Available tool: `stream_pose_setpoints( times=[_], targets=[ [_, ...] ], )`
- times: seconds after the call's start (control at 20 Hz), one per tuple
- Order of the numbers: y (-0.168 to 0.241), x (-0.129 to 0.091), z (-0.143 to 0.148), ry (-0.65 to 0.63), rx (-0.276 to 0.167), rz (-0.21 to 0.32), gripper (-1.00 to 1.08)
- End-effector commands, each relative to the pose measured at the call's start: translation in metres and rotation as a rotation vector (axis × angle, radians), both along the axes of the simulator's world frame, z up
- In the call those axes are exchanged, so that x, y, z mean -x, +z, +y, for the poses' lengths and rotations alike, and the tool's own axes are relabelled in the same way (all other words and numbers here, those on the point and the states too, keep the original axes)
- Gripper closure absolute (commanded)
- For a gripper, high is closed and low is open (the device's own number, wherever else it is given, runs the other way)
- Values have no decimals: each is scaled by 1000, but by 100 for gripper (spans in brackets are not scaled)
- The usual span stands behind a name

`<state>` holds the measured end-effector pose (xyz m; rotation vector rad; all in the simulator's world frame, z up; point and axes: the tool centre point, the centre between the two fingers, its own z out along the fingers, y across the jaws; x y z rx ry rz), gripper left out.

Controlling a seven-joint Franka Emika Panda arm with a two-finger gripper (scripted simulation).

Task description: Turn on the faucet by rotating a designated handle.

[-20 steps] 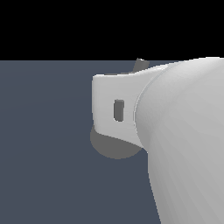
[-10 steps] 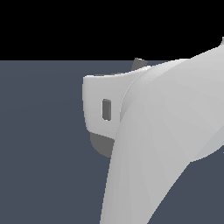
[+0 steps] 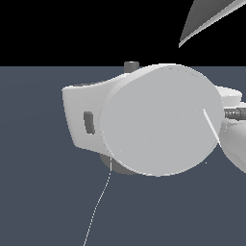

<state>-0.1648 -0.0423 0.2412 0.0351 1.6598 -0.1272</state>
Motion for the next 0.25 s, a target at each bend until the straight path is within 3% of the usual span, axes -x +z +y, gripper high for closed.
stream_pose_setpoints(
  times=[0.0,0.2],
  targets=[
    [40,-9,40,57,-48,-78,108],
    [45,-10,49,61,-46,-89,108]
  ],
)
